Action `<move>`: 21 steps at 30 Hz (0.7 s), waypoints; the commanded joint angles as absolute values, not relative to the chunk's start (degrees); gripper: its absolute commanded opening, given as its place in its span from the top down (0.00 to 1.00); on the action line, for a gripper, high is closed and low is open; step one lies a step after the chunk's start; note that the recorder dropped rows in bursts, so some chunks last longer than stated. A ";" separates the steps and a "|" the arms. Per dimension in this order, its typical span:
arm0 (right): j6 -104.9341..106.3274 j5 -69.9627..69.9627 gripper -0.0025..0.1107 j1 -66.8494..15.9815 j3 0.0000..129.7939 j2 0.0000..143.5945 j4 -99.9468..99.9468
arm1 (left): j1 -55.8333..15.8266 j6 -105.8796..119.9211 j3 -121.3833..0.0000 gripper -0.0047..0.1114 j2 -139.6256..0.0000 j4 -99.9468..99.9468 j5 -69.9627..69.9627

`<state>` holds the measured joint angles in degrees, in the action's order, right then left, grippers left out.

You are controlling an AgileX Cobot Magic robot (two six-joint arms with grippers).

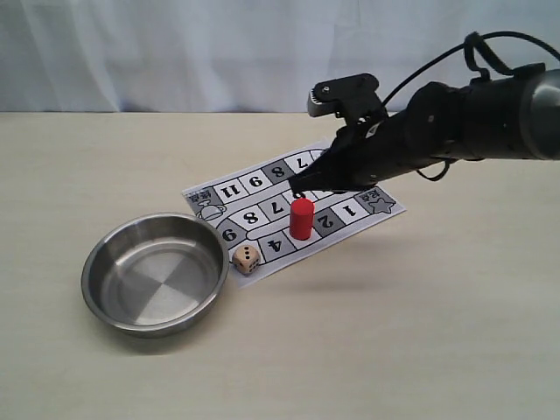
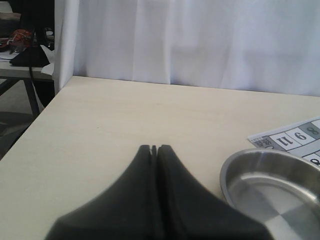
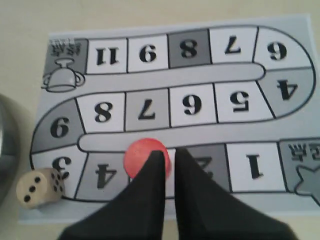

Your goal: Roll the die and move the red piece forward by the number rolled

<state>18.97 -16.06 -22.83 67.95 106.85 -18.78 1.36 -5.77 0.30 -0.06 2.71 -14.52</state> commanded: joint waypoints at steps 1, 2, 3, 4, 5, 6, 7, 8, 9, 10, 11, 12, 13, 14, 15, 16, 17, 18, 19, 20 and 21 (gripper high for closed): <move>18.52 -22.98 0.94 -17.67 67.90 106.44 -18.34 | 1.36 -5.76 0.00 0.96 0.00 2.80 -13.88; 18.36 -23.93 0.94 -16.57 67.90 106.44 -18.34 | 1.36 -5.76 0.00 0.96 0.00 2.80 -13.88; 18.04 -24.94 0.94 -15.17 67.90 106.44 -18.34 | 1.36 -5.76 0.00 0.96 0.00 2.80 -13.88; 17.58 -26.29 0.94 -13.75 67.90 106.44 -18.34 | 1.36 -5.76 0.00 0.96 0.00 2.80 -13.88; 17.07 -27.23 0.94 -12.17 67.90 106.44 -18.34 | 1.36 -5.76 0.00 0.96 0.00 2.80 -13.88; 17.07 -28.27 0.94 -10.95 67.90 106.44 -18.34 | 1.36 -5.76 0.00 0.96 0.00 2.80 -13.88; 17.07 -29.86 0.94 -9.11 67.90 106.44 -18.08 | 1.36 -5.76 0.00 0.96 0.00 2.80 -13.88; 16.92 -30.89 0.94 -7.87 67.90 106.44 -17.52 | 1.36 -5.76 0.00 0.96 0.00 2.80 -13.88; 16.00 -32.03 0.94 -6.67 67.90 106.44 -16.57 | 1.36 -5.76 0.00 0.96 0.00 2.80 -13.88; 14.35 -33.06 0.94 -5.03 67.90 106.44 -14.58 | 1.36 -5.76 0.00 0.96 0.00 2.80 -13.88; 12.21 -33.85 0.94 -3.94 67.90 106.44 -12.89 | 1.36 -5.76 0.00 0.96 0.00 2.80 -13.88; 10.12 -34.56 0.94 -2.59 67.90 106.44 -10.51 | 1.36 -5.76 0.00 0.96 0.00 2.80 -13.88; 7.84 -35.30 0.94 -1.34 67.90 106.44 -8.20 | 1.36 -5.76 0.00 0.96 0.00 2.80 -13.88; 6.26 -35.85 0.94 -0.28 67.90 106.44 -5.99 | 1.36 -5.76 0.00 0.96 0.00 2.80 -13.88; 5.44 -36.36 0.94 0.66 67.90 106.44 -4.23 | 1.36 -5.76 0.00 0.96 0.00 2.80 -13.88; 5.01 -36.60 0.94 1.41 67.90 106.44 -3.05 | 1.36 -5.76 0.00 0.96 0.00 2.80 -13.88; 5.12 -36.60 0.94 1.85 67.90 106.44 -1.99 | 1.36 -5.76 0.00 0.96 0.00 2.80 -13.88; 5.12 -36.60 0.94 2.20 67.90 106.44 -1.24 | 1.36 -5.76 0.00 0.96 0.00 2.80 -13.88; 5.12 -36.77 0.94 2.19 67.90 106.44 -0.45 | 1.36 -5.76 0.00 0.96 0.00 2.92 -13.88; 5.12 -36.93 0.94 2.19 67.90 106.44 0.50 | 1.36 -5.76 0.00 0.96 0.00 2.92 -13.88; 5.40 -36.93 0.94 2.08 67.90 106.44 1.41 | 1.36 -5.76 0.00 0.96 0.00 2.92 -13.88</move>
